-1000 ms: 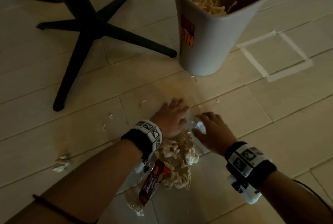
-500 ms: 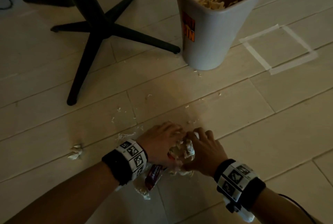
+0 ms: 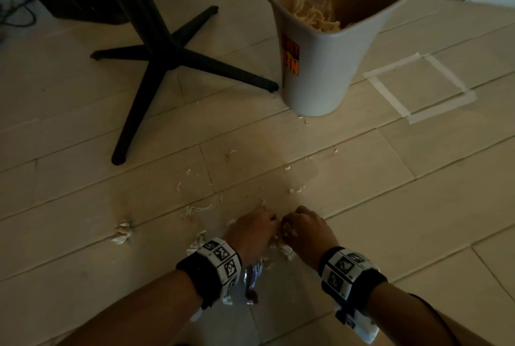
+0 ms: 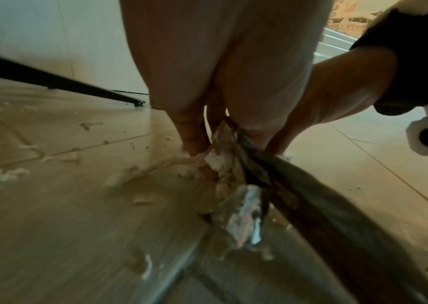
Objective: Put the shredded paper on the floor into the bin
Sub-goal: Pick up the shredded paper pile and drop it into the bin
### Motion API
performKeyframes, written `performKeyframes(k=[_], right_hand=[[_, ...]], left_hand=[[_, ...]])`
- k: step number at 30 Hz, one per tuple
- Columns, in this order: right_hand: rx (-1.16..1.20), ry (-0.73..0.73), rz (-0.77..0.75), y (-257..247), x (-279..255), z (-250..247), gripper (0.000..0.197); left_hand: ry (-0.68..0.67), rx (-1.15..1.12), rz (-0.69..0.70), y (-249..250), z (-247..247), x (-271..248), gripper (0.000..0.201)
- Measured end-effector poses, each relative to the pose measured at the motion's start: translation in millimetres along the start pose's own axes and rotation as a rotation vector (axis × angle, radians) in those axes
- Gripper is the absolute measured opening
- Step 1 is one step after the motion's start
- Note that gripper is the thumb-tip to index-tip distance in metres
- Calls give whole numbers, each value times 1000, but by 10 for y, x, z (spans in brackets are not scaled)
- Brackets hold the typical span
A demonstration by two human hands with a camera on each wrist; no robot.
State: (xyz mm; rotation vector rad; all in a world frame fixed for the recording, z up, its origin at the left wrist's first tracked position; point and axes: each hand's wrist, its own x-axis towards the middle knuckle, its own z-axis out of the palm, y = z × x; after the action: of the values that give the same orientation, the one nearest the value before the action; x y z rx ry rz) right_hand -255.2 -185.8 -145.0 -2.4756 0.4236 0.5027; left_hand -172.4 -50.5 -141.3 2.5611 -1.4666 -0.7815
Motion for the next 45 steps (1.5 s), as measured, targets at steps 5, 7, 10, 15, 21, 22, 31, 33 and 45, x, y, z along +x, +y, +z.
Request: performKeyframes(k=[5,7,10,15,21,22,31,33,45], right_hand=[[42,-85,11,-52,-60,10,40],[3,-101,8,-86,-83,41,43],[-6,-38,21,-85,-82,16,27],[-17,71,14,-133,-63,-383,24],[-50,291,-86,-339,-50,-1377,21],[-54,346,-94,-366,-49,-1559,21],[-154,837,-155,-594,117,-3292,30],[-166,867,-114,-605,188,-3608,32],[-215,995,-84,-459,825,-4253,23]], left_hand=[[-6,-104,-71,-21,-55,23,12],[1,-114,-93,2,-88,37,12],[-8,-134,-89,48,-148,33,16],[92,-134,-85,174,-485,28,16],[313,-161,-20,342,-1436,117,14],[345,-180,-4,387,-1614,139,15],[758,-62,171,787,-3273,582,21],[827,1,195,859,-3535,741,19],[1026,142,189,780,-3962,1681,20]])
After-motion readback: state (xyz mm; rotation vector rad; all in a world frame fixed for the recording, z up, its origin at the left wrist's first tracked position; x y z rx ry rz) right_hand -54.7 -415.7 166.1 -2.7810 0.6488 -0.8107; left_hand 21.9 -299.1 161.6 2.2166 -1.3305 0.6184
